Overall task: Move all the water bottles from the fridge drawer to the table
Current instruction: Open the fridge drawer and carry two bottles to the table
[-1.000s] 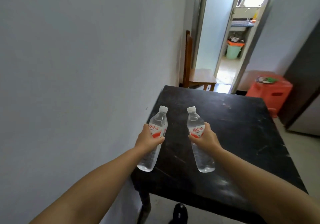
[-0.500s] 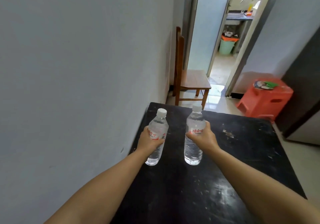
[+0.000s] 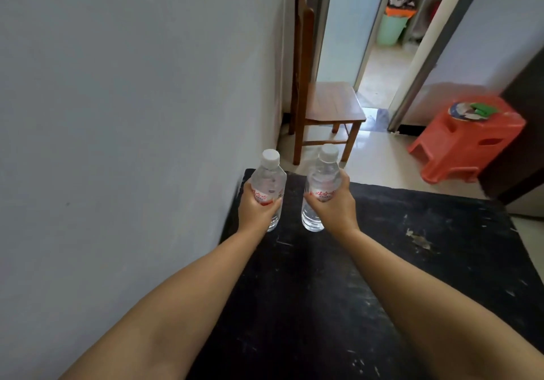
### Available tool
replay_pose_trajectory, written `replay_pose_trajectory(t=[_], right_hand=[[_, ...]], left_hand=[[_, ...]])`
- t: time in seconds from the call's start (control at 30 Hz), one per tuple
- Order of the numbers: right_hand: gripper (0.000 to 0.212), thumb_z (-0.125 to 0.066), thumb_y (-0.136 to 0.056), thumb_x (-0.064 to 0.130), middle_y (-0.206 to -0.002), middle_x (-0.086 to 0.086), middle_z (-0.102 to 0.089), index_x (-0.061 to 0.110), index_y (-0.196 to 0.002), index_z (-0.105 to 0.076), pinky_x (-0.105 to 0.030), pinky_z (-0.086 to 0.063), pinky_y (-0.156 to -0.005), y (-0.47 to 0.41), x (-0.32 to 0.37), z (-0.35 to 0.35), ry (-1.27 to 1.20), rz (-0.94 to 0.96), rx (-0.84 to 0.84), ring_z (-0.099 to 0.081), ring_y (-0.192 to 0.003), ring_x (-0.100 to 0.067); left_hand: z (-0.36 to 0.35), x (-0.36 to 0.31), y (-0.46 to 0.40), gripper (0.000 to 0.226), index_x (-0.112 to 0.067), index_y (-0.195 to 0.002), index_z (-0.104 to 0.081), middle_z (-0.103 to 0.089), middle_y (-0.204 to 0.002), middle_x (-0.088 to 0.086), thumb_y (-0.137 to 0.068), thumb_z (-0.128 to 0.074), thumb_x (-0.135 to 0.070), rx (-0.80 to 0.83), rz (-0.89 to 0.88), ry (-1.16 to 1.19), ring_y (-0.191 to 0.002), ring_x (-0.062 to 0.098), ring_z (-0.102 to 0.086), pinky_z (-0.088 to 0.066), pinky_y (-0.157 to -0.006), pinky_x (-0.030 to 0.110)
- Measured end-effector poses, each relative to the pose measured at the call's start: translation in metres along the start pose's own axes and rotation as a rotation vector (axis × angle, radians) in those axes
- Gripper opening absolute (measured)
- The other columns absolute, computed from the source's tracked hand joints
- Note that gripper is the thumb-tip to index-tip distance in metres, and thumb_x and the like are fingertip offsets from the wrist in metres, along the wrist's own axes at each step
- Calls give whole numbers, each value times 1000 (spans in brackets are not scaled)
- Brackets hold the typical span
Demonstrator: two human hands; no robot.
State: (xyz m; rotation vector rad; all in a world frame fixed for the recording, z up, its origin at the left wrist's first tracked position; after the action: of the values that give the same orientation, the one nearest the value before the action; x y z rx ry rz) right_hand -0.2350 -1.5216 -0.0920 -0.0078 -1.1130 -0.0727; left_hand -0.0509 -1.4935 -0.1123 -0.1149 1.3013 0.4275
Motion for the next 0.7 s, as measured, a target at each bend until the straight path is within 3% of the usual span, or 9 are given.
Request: replay_pose_trajectory(t=[0.13, 0.3, 0.47, 0.6, 0.7], right_hand=[[82, -78, -79, 21, -136, -4, -51, 22, -143, -26, -31, -43, -98, 3, -17, -7, -2, 11, -17, -52, -120, -20], [83, -78, -79, 21, -134, 2, -46, 24, -141, -24, -24, -39, -97, 17, -37, -6, -9, 23, -26, -45, -117, -9], [88, -77, -80, 22, -145, -4, -38, 24, -145, -18, -40, -38, -109, 19, -36, -6, 4, -14, 12, -41, -132, -21], [100, -75, -81, 30, -154, -4, -21, 27, -151, -6, -48, -33, -112, 25, -41, 0, 27, -135, 78, -33, -140, -27], [104, -75, -80, 37, -159, -5, -14, 27, -153, -1, -49, -31, -112, 37, -37, 17, 107, -167, 98, -26, -144, -30]], left_hand=[[-3, 13, -3, 64, -20, -130, -43, -53, -113, -11, -76, -78, -13, -68, -30, 48, -105, 8, -53, -41, -87, 17], [0, 27, 0, 68, -21, -133, -39, -51, -118, -10, -77, -77, -12, -63, -32, 50, -110, 8, -50, -42, -96, 24], [0, 23, 4, 72, -15, -137, -35, -49, -124, -3, -78, -75, -8, -40, 15, -3, -114, 9, -46, -38, -97, 23], [9, 24, 9, 92, -19, -148, -18, -38, -146, 9, -77, -77, -17, -3, 130, -100, -134, 27, -41, -38, -110, 41], [23, 12, 25, 95, -18, -151, -9, -27, -153, 15, -82, -73, -24, -17, 191, -206, -139, 33, -33, -34, -110, 42]])
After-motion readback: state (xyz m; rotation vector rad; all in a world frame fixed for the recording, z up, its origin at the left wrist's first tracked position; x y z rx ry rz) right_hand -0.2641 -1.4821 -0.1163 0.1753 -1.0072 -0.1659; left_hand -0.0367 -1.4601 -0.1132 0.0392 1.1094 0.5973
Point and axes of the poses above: each hand's wrist, its own y-axis away from the middle knuckle, its own z-axis out of the back of the hand, x = y × z, the point moved 6 cm from there along -y, towards the middle knuckle
